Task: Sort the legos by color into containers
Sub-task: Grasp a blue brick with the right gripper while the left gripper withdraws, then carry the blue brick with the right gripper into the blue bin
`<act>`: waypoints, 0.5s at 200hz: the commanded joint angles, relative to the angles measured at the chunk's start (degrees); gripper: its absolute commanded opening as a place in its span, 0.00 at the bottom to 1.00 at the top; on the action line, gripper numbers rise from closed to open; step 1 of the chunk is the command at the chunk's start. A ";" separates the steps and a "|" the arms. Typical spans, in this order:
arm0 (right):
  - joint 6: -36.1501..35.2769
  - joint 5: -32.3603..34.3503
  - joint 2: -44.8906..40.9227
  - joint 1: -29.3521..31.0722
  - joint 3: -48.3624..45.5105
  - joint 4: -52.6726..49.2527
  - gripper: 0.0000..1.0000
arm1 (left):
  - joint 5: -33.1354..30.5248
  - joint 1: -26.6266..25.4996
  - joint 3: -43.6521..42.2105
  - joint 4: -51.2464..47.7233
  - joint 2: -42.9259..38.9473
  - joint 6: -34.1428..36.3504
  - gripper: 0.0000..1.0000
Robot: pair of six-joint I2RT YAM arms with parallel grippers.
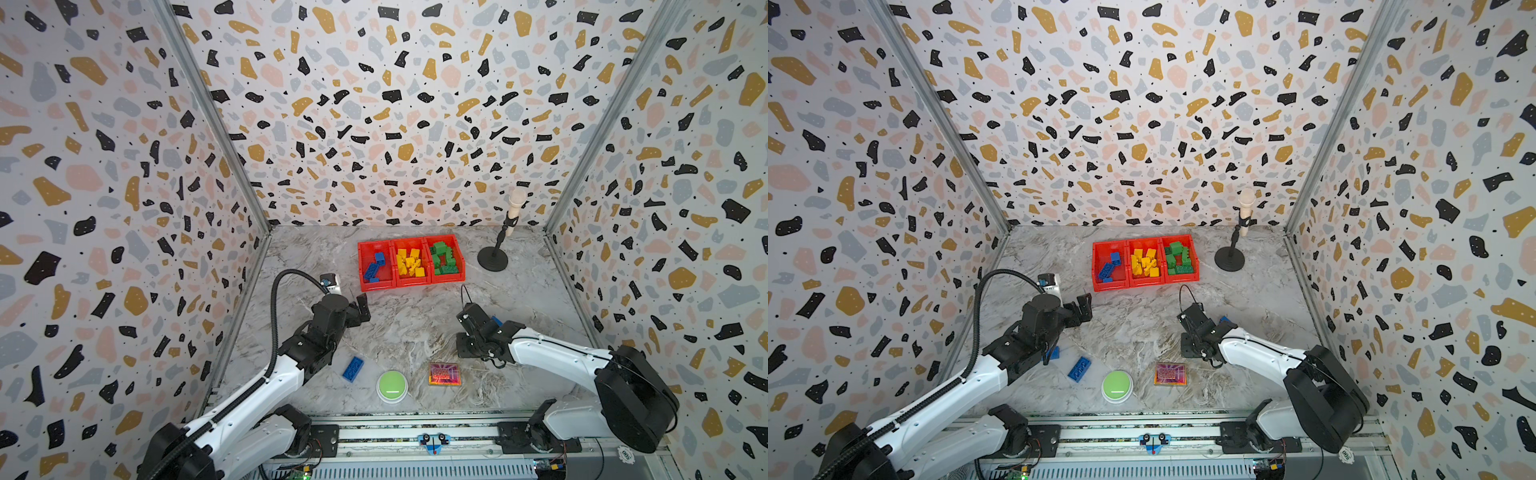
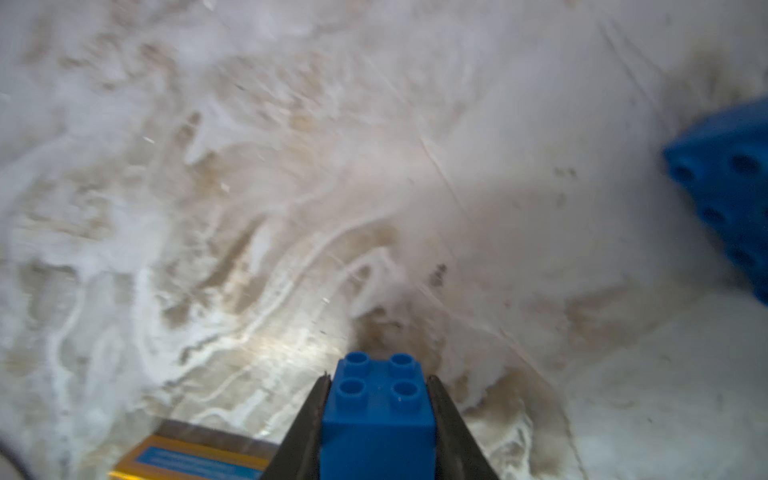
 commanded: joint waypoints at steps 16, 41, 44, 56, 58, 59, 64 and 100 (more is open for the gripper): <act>-6.67 -4.49 6.47 0.32 15.69 5.67 0.30 | -1.88 -0.17 -3.29 -2.89 -5.28 -0.99 1.00; -10.73 -7.78 17.51 0.34 29.77 5.97 0.30 | -2.04 -0.17 -5.72 -4.85 -9.23 -2.68 1.00; -11.18 -8.35 18.71 0.36 31.65 5.91 0.30 | -2.05 -0.17 -6.07 -5.11 -9.62 -2.99 1.00; -12.75 -10.22 24.36 0.32 39.32 5.38 0.30 | -1.92 -0.17 -7.26 -6.03 -11.46 -4.05 1.00; -13.06 -10.52 25.43 0.32 40.53 5.22 0.30 | -1.96 -0.17 -7.41 -6.17 -11.80 -4.21 1.00; -13.18 -10.65 25.86 0.36 41.28 5.12 0.30 | -1.97 -0.17 -7.49 -6.24 -11.91 -4.30 1.00; -13.68 -11.10 28.10 0.32 44.59 4.64 0.30 | -1.96 -0.17 -7.94 -6.66 -12.59 -4.79 1.00; -16.73 -13.43 42.95 0.23 66.71 -0.67 0.30 | -1.46 -0.17 -10.39 -9.67 -16.47 -8.08 1.00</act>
